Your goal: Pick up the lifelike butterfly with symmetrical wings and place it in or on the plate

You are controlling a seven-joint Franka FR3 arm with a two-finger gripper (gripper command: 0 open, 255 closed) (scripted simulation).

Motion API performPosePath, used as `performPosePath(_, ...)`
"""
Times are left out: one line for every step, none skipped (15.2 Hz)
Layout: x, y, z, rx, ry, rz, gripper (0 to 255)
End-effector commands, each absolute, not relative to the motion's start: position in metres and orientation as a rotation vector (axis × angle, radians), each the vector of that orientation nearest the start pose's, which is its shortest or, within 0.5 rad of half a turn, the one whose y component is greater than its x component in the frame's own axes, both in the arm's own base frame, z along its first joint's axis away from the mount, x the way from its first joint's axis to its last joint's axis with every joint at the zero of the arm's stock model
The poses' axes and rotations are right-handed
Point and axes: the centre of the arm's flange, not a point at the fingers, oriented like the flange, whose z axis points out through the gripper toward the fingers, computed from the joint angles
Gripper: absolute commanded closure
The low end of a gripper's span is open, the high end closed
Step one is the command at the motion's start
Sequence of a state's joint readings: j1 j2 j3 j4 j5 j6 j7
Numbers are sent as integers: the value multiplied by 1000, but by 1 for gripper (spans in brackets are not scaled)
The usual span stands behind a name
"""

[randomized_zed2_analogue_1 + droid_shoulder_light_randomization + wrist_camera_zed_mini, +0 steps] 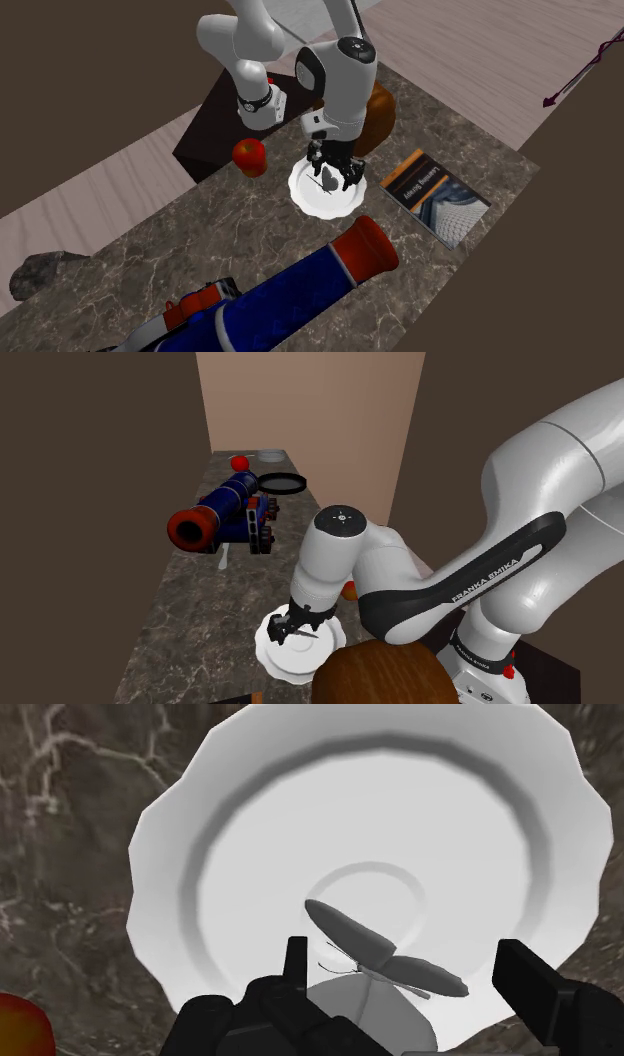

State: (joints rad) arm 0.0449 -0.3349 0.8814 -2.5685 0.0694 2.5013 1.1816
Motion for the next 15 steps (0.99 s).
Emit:
performPosePath(274,352,355,-3048,486,-404,0)
performPosePath(274,352,355,-3048,486,-404,0)
performPosePath(274,352,355,-3048,486,-404,0)
performPosePath(274,352,355,-3048,486,-404,0)
performPosePath(271,353,367,-3048,486,-405,0)
performPosePath(267,353,380,-3048,486,-404,0)
performPosePath(264,353,393,-3048,486,-404,0)
performPosePath(261,353,403,-3048,486,-404,0)
performPosePath(261,353,403,-3048,486,-405,0)
performPosePath(261,353,403,-3048,486,-405,0)
performPosePath(261,353,403,-3048,486,-405,0)
performPosePath(261,353,403,-3048,486,-404,0)
performPosePath(261,353,403,-3048,486,-404,0)
performPosePath(261,353,403,-3048,486,-405,0)
performPosePath(261,353,403,-3048,486,-405,0)
